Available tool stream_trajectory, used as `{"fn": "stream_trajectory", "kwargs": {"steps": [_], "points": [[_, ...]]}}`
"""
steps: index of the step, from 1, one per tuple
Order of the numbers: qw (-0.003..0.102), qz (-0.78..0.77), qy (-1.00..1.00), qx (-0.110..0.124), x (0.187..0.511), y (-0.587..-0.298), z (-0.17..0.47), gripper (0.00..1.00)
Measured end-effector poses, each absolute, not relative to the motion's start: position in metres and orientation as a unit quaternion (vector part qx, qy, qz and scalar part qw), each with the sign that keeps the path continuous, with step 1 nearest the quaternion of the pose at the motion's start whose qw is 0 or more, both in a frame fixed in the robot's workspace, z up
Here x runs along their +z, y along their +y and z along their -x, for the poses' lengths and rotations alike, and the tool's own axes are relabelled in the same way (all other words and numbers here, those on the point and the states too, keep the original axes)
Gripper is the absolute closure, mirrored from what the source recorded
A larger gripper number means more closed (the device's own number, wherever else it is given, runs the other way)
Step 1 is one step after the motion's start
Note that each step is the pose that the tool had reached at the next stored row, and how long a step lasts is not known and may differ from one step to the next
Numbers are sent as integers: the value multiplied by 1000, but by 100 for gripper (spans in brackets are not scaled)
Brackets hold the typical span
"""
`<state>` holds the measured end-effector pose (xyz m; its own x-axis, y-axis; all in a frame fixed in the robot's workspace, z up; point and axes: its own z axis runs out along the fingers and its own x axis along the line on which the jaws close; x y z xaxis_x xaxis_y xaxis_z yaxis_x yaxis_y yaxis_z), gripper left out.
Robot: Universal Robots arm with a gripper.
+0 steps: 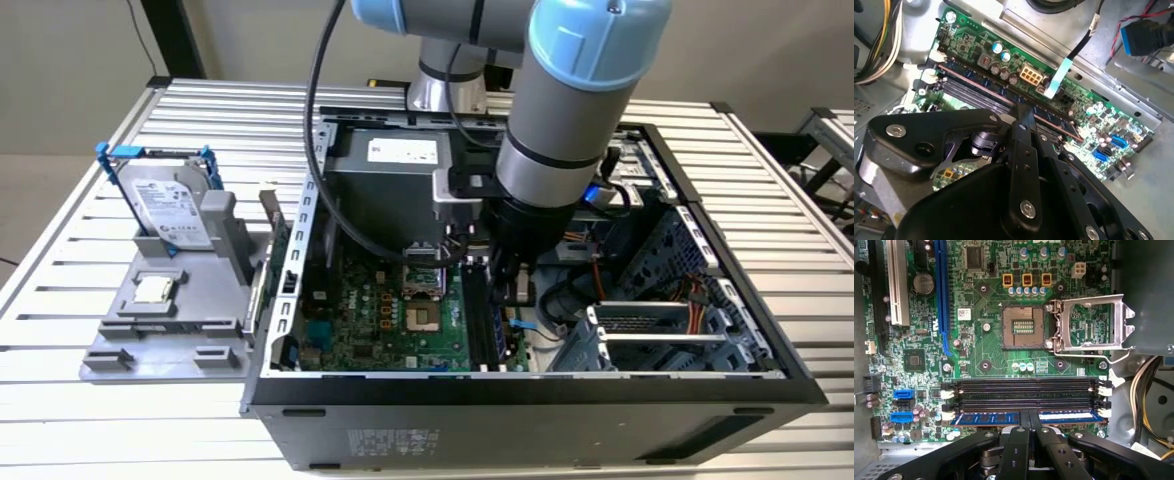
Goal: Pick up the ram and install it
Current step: 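Press down the ram until it locks into place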
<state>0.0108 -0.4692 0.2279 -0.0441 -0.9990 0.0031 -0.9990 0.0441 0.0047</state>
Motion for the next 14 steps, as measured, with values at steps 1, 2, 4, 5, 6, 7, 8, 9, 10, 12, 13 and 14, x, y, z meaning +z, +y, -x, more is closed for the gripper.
{"fn": "stream_trajectory", "kwargs": {"steps": [1,2,4,5,6,7,8,9,10,12,13,14], "points": [[3,-691,-723,-1,226,-469,-11,100],[3,-691,-722,-1,224,-469,-12,100],[4,-691,-722,0,221,-469,-12,100],[3,-691,-722,0,219,-469,-12,100],[3,-691,-722,0,218,-469,-12,100],[4,-691,-722,0,217,-469,-12,100],[4,-691,-722,0,217,-469,-13,100],[4,-691,-722,0,217,-469,-13,100],[4,-691,-722,0,219,-469,-13,100],[1,-691,-722,-1,225,-469,-13,100],[3,-691,-722,-1,231,-469,-13,100],[3,-691,-722,-1,235,-469,-13,100]]}}
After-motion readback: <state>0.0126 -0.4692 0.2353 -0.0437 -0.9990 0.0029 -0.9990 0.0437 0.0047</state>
